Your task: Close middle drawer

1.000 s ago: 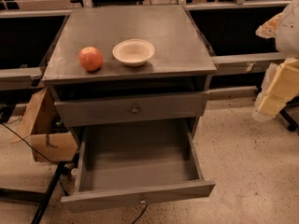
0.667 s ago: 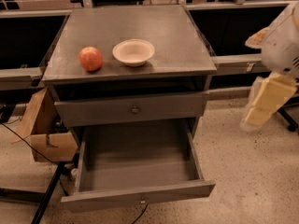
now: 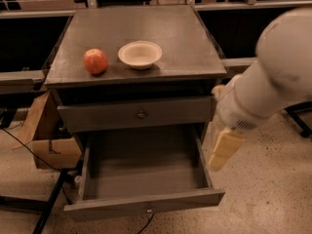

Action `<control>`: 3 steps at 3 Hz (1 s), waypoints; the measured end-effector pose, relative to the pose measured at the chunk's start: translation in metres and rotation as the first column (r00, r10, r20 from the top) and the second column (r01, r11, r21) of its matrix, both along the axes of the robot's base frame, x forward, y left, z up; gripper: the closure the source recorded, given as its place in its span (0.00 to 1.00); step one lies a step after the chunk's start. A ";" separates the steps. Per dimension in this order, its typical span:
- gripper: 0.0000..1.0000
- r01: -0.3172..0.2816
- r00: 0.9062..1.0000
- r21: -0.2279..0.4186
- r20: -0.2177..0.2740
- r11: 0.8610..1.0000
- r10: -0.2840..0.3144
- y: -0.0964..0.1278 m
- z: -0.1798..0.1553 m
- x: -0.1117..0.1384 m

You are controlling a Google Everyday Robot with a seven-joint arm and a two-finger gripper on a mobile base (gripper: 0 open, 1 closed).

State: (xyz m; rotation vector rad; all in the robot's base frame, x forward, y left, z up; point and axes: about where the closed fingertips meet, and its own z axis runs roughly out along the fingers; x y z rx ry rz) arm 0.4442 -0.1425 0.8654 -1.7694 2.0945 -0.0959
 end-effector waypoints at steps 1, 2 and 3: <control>0.00 -0.058 0.996 0.038 -0.069 0.998 0.060 0.042 -0.097 -0.005; 0.00 -0.064 0.996 0.055 -0.057 0.996 0.067 0.051 -0.129 -0.005; 0.00 -0.062 0.997 0.056 -0.049 0.996 0.065 0.051 -0.126 -0.003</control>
Offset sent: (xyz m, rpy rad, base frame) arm -0.0046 0.0421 -0.0973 0.0357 0.0701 0.0591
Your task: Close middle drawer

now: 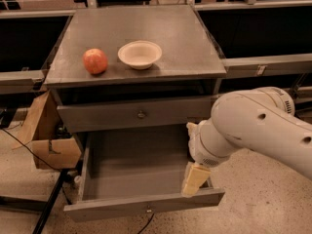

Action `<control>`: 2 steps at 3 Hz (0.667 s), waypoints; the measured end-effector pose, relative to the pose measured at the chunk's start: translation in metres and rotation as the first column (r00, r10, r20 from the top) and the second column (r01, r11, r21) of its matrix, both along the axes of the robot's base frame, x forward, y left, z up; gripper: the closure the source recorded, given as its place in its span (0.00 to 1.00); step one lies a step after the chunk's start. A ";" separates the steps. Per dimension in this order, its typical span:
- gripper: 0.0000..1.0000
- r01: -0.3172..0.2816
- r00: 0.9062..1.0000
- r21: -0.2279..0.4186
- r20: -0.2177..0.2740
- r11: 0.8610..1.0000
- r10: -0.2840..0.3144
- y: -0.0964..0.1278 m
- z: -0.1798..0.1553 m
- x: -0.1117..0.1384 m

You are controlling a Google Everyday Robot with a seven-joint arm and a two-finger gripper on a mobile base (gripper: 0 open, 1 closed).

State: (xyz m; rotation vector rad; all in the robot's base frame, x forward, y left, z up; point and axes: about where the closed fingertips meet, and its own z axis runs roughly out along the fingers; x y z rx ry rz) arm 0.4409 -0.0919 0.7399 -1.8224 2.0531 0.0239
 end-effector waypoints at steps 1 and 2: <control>0.00 0.015 1.000 -0.034 0.002 0.999 -0.015 -0.003 -0.011 0.007; 0.00 0.063 0.998 -0.102 -0.003 0.993 -0.064 -0.017 -0.061 0.026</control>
Offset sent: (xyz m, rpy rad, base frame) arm 0.0532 -0.0381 -0.1300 -0.1908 0.0126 -0.1312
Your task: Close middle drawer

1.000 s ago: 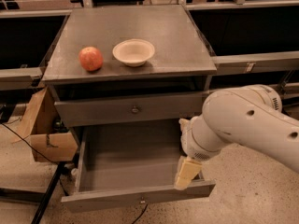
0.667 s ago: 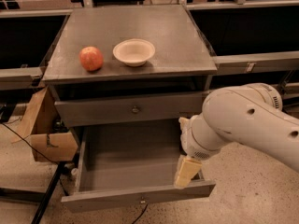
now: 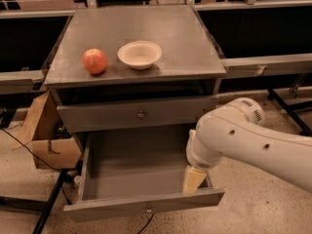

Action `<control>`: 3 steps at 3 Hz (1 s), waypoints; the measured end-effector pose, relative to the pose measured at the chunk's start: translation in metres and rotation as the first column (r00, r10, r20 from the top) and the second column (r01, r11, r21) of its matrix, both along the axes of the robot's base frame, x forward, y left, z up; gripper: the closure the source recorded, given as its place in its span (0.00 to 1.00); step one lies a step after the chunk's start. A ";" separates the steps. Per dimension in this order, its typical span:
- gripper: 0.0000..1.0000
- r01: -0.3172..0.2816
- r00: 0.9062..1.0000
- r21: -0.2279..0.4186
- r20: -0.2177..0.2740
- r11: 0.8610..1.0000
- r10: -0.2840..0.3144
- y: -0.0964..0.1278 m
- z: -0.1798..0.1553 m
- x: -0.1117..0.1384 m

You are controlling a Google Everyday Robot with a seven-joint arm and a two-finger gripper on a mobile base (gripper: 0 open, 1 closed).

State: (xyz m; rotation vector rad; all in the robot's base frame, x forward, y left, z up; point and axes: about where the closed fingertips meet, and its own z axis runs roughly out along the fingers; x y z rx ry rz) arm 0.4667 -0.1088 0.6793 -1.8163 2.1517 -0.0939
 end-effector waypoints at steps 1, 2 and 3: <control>0.00 0.011 1.000 -0.042 0.001 0.999 -0.011 -0.015 -0.060 0.010; 0.00 -0.010 1.000 -0.043 0.026 0.999 0.012 -0.025 -0.117 0.016; 0.00 -0.041 0.997 -0.032 0.066 0.999 0.043 -0.030 -0.155 0.024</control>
Offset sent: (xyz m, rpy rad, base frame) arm 0.0269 -0.0351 -0.1972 -0.0303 -0.0718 0.0498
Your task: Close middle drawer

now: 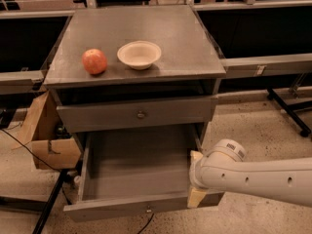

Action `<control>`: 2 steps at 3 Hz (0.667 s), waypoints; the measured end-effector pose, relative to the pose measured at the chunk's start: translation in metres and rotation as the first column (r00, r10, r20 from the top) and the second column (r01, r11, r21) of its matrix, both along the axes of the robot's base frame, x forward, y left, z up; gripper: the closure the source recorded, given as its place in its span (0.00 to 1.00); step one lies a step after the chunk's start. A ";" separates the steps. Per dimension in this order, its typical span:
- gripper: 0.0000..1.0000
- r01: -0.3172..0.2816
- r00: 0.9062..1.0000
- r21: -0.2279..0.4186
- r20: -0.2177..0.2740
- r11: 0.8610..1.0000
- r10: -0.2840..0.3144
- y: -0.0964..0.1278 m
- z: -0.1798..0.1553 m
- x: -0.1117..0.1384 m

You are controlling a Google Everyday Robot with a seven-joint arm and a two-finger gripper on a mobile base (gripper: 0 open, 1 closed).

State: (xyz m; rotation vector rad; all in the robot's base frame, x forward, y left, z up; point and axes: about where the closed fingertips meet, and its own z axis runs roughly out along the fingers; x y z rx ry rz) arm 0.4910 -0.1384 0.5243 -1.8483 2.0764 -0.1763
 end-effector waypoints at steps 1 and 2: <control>0.00 -0.047 0.999 0.000 0.005 0.999 0.047 0.005 -0.029 0.016; 0.00 -0.103 0.994 -0.012 -0.022 0.995 0.102 0.017 -0.057 0.034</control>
Offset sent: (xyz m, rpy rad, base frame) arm 0.0643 0.0307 -0.0908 -0.0336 0.0601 0.1799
